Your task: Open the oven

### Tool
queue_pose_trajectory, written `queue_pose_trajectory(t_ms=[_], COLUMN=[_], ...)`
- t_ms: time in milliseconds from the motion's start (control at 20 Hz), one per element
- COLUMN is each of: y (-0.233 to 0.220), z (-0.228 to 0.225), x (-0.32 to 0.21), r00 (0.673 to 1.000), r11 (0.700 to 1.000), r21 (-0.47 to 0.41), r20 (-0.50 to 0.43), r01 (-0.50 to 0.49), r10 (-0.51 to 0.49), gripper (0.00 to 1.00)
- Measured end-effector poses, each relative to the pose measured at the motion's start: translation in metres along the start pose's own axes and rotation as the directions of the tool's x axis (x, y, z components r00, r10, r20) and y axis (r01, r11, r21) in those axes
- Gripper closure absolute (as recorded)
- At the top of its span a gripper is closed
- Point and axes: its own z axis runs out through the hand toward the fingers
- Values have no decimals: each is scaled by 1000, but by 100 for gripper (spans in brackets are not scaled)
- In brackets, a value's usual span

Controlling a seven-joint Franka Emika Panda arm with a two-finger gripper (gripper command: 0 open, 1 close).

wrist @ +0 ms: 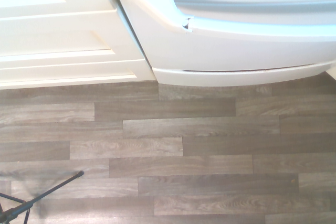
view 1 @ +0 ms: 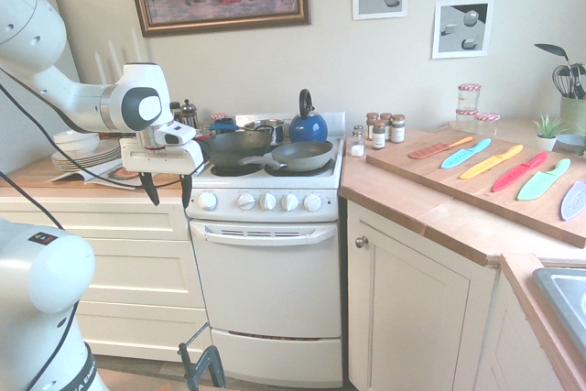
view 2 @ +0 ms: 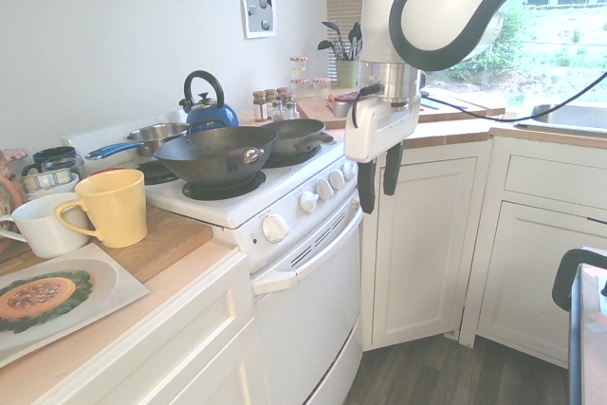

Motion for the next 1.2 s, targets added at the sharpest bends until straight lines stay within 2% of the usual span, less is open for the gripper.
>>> queue_pose_trajectory(t_ms=[200,400,800,1200], y=[1,1,17,-2], z=[10,48,96,113], x=[0,2,51,84], r00=[1000,1000,993,984], r11=[1000,1000,998,994], r21=[-10,-13,53,101], r20=[15,19,-115,-165], r01=[-11,-14,-22,-49], r10=[11,15,28,66], gripper=[0,0,0,0])
